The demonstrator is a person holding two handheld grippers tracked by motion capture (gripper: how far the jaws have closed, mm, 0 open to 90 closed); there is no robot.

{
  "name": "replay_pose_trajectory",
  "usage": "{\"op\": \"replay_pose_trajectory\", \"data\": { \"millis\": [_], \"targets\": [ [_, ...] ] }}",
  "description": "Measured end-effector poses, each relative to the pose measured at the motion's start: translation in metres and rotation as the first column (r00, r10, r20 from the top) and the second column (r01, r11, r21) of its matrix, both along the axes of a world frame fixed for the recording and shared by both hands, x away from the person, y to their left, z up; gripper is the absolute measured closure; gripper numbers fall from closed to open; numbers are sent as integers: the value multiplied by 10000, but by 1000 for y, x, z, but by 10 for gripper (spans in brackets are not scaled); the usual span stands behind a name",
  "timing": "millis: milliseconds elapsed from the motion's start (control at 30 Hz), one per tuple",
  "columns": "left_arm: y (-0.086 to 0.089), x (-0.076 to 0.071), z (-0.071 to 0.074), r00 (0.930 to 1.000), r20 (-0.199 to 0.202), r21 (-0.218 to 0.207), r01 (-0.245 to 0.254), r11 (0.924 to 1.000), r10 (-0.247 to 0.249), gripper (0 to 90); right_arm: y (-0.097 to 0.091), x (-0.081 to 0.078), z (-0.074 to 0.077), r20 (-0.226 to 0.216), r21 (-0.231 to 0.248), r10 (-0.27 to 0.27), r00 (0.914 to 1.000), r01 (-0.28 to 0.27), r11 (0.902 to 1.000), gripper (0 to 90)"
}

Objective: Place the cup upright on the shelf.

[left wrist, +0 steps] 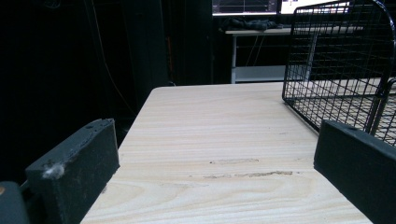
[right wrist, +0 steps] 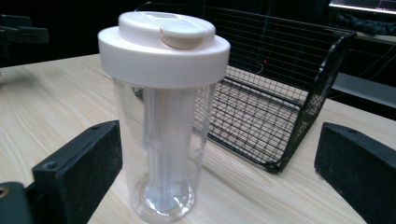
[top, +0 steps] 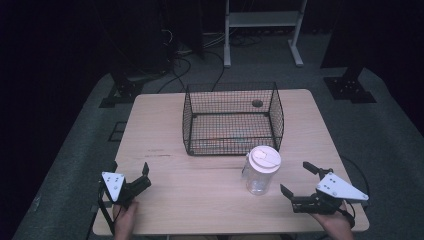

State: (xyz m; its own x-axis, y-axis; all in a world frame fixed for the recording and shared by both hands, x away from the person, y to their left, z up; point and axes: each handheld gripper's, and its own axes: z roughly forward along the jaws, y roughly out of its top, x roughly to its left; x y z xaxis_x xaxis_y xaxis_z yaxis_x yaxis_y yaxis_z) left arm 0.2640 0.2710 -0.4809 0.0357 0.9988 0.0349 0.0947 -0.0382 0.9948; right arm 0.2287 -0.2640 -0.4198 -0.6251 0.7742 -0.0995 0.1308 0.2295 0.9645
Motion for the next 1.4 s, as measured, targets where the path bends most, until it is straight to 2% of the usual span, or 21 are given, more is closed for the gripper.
{"op": "replay_pose_trajectory", "data": {
  "millis": [533, 933, 1100, 1400],
  "targets": [
    [0, 0, 0, 10000, 9, -6, 33, 10000, -33, 0, 34, 13, 1, 187, -227, 319, 9993, -315, 9992, 4],
    [0, 0, 0, 10000, 9, -21, 47, 10000, -47, 0, 49, 26, 1, 199, -2, 435, 9989, -436, 9991, 3],
    [0, 0, 0, 10000, 16, -24, 55, 10000, -55, 0, 58, 31, 2, 367, -143, 515, 9980, -510, 9986, 3],
    [1, 0, 0, 10000, 19, -41, 69, 10000, -69, 0, 68, 38, 3, 487, -108, 496, 9976, -492, 9987, 4]
  ]
}}
